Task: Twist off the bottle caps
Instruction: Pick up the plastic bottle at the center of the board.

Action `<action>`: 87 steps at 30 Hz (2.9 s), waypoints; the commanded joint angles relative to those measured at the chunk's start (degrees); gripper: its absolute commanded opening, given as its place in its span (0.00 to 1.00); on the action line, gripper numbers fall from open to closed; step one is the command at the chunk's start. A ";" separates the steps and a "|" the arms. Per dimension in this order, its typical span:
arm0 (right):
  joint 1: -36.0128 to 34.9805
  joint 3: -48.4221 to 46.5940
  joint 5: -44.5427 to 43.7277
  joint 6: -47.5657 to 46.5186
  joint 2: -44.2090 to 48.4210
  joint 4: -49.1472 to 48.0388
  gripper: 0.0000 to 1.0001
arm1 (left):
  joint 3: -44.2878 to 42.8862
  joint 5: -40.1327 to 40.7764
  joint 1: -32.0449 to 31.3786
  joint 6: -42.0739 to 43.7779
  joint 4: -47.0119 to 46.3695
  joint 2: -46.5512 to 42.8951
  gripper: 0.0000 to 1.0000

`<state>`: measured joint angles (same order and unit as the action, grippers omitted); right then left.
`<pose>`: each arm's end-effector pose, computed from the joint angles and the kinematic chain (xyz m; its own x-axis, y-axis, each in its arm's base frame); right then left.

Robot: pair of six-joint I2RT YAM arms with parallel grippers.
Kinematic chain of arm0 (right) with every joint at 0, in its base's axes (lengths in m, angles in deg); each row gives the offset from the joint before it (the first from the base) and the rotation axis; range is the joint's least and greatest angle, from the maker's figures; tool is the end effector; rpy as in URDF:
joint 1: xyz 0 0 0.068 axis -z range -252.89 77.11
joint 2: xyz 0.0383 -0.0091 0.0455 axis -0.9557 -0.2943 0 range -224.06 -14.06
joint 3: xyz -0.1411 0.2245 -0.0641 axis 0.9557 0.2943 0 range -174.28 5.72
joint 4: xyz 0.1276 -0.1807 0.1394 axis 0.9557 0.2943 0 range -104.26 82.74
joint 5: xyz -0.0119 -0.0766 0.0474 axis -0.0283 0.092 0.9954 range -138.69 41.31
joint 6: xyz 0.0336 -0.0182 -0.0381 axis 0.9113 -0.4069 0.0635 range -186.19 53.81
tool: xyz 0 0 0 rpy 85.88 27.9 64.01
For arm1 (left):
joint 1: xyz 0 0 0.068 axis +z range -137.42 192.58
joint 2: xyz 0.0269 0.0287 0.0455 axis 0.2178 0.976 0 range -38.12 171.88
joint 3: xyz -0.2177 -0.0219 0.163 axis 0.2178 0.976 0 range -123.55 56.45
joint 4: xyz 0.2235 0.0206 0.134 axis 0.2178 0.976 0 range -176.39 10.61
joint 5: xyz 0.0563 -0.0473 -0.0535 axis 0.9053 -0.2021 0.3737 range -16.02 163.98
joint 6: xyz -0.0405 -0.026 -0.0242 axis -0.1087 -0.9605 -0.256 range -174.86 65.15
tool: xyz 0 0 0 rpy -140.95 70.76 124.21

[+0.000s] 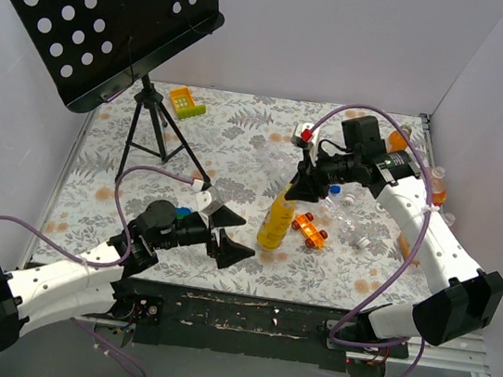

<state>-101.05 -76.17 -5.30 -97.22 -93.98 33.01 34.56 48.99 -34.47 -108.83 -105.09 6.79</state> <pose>0.2413 0.1569 0.3708 -0.1406 -0.5002 -0.8544 -0.9820 0.1806 0.0559 0.1170 -0.1478 0.2514 -0.7988 -0.2178 -0.5609 0.5176 0.2264 -0.8251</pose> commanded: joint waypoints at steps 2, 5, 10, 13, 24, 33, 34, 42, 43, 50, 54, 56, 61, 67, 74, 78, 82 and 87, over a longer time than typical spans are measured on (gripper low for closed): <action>-0.14 1.29 1.34 7.02 1.52 -7.62 0.01 | 0.97 9.17 -3.75 -0.43 -6.95 2.99 0.98; -0.23 1.90 0.99 8.96 1.43 -8.85 0.01 | 0.01 12.94 -6.29 -0.34 -8.28 6.15 0.98; -0.14 2.70 1.43 10.99 1.35 -10.17 0.01 | -2.01 22.07 -10.60 0.89 -9.77 11.95 0.98; -0.14 2.43 2.21 11.51 1.26 -10.35 0.01 | -3.51 29.63 -12.97 2.73 -10.56 16.78 0.98; -0.14 2.96 4.24 12.22 1.26 -10.44 0.01 | -8.96 38.18 -14.39 7.83 -16.46 31.28 0.98; -0.23 3.49 5.21 12.48 1.61 -10.61 0.01 | -11.16 39.14 -14.39 8.10 -16.46 36.74 0.98; -0.14 3.66 5.29 12.57 1.61 -10.70 0.01 | -11.33 38.97 -14.30 8.01 -16.28 36.92 0.96; -0.23 3.93 5.82 13.10 1.79 -10.97 0.01 | -11.42 34.84 -14.30 8.45 -16.80 38.85 0.84; -0.23 4.10 5.91 13.18 1.87 -10.97 0.01 | -11.25 34.49 -14.30 8.54 -17.33 39.03 0.84; -0.05 5.24 6.87 13.71 2.31 -11.58 0.01 | -11.94 31.77 -14.13 9.41 -17.43 39.99 0.62; -0.05 5.95 6.88 13.62 2.93 -11.58 0.01 | -13.00 28.87 -13.77 9.68 -15.14 40.44 0.38; 0.12 6.21 6.88 13.45 3.37 -11.67 0.01 | -12.92 27.99 -13.69 10.11 -14.00 39.91 0.25; 0.39 7.62 6.79 11.43 4.42 -10.88 0.01 | -11.43 26.58 -13.42 12.05 -9.88 35.00 0.07; 0.39 8.85 9.42 3.88 5.21 -7.46 0.01 | -9.31 21.66 -12.63 16.35 -0.04 24.90 0.00; 0.39 9.02 14.17 -3.15 5.56 -3.85 0.01 | -8.43 16.12 -11.31 18.82 10.16 15.83 0.00; 0.30 9.81 15.93 -9.13 5.30 -0.78 0.01 | -8.34 14.01 -11.05 19.52 14.03 13.20 0.00; 0.30 10.78 16.72 -14.93 5.48 1.69 0.01 | -8.78 12.87 -10.96 20.75 17.72 11.44 0.00; 0.30 11.57 17.25 -20.82 5.83 4.41 0.01 | -9.92 11.90 -10.87 22.42 23.00 9.85 0.00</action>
<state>-101.94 -64.98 12.69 -108.91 -89.78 34.19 25.97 64.24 -45.77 -88.77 -87.30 20.54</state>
